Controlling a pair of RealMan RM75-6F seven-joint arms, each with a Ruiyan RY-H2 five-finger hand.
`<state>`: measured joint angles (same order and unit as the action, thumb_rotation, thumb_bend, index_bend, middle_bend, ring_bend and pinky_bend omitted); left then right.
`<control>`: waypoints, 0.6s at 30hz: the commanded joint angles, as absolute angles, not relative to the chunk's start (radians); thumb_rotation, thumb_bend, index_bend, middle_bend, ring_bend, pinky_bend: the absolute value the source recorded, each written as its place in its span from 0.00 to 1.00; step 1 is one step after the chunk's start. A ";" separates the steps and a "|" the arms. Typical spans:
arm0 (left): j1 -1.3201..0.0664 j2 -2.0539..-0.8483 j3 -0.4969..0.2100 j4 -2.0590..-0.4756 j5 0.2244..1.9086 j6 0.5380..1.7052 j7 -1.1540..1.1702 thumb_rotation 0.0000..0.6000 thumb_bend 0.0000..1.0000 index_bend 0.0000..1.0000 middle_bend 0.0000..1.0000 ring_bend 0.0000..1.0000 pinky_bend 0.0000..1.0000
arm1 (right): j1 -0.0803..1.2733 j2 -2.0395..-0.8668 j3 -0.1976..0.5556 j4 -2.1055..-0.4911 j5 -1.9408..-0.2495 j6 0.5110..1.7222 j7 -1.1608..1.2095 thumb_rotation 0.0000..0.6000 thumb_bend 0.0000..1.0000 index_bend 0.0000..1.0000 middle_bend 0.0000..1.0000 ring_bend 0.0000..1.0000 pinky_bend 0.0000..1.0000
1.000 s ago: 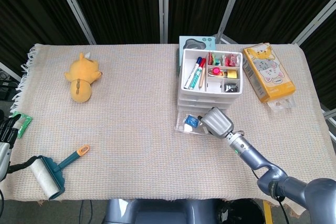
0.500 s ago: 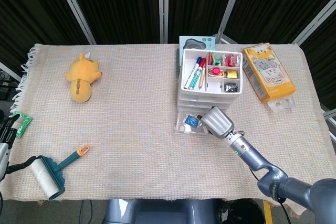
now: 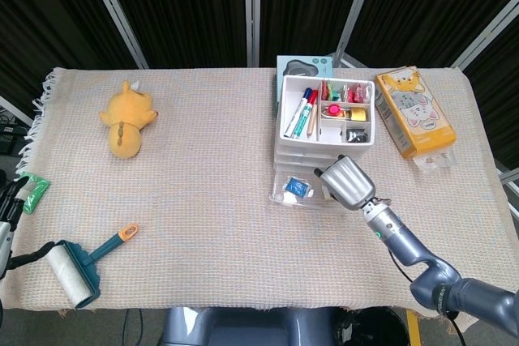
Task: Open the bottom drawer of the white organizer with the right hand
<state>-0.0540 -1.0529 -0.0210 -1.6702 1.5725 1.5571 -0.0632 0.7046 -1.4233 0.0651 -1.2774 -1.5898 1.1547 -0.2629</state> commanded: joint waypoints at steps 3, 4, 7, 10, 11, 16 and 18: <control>-0.050 -1.049 -0.019 -1.671 1.582 1.568 -0.072 1.00 0.08 0.00 0.00 0.00 0.00 | 0.662 -1.341 0.066 -1.347 -1.569 1.185 -0.296 1.00 0.00 0.63 0.97 0.96 0.70; -0.049 -1.048 -0.018 -1.671 1.584 1.569 -0.074 1.00 0.08 0.00 0.00 0.00 0.00 | 0.656 -1.331 0.065 -1.354 -1.566 1.189 -0.298 1.00 0.00 0.63 0.97 0.96 0.70; -0.047 -1.046 -0.015 -1.671 1.592 1.575 -0.078 1.00 0.08 0.00 0.00 0.00 0.00 | 0.622 -1.293 0.059 -1.364 -1.549 1.209 -0.305 1.00 0.00 0.63 0.97 0.96 0.70; -0.044 -1.045 -0.012 -1.672 1.601 1.582 -0.080 1.00 0.08 0.00 0.00 0.00 0.00 | 0.592 -1.265 0.052 -1.359 -1.531 1.223 -0.303 1.00 0.00 0.62 0.97 0.96 0.70; -0.043 -1.044 -0.011 -1.672 1.604 1.585 -0.080 1.00 0.08 0.00 0.00 0.00 0.00 | 0.581 -1.257 0.050 -1.352 -1.526 1.229 -0.304 1.00 0.00 0.62 0.97 0.96 0.70; -0.038 -1.044 -0.008 -1.673 1.612 1.593 -0.082 1.00 0.08 0.00 0.00 0.00 0.00 | 0.537 -1.238 0.047 -1.316 -1.509 1.257 -0.298 1.00 0.00 0.58 0.97 0.95 0.70; -0.037 -1.043 -0.008 -1.673 1.611 1.593 -0.083 1.00 0.08 0.00 0.00 0.00 0.00 | 0.522 -1.232 0.048 -1.302 -1.501 1.267 -0.290 1.00 0.00 0.53 0.97 0.95 0.69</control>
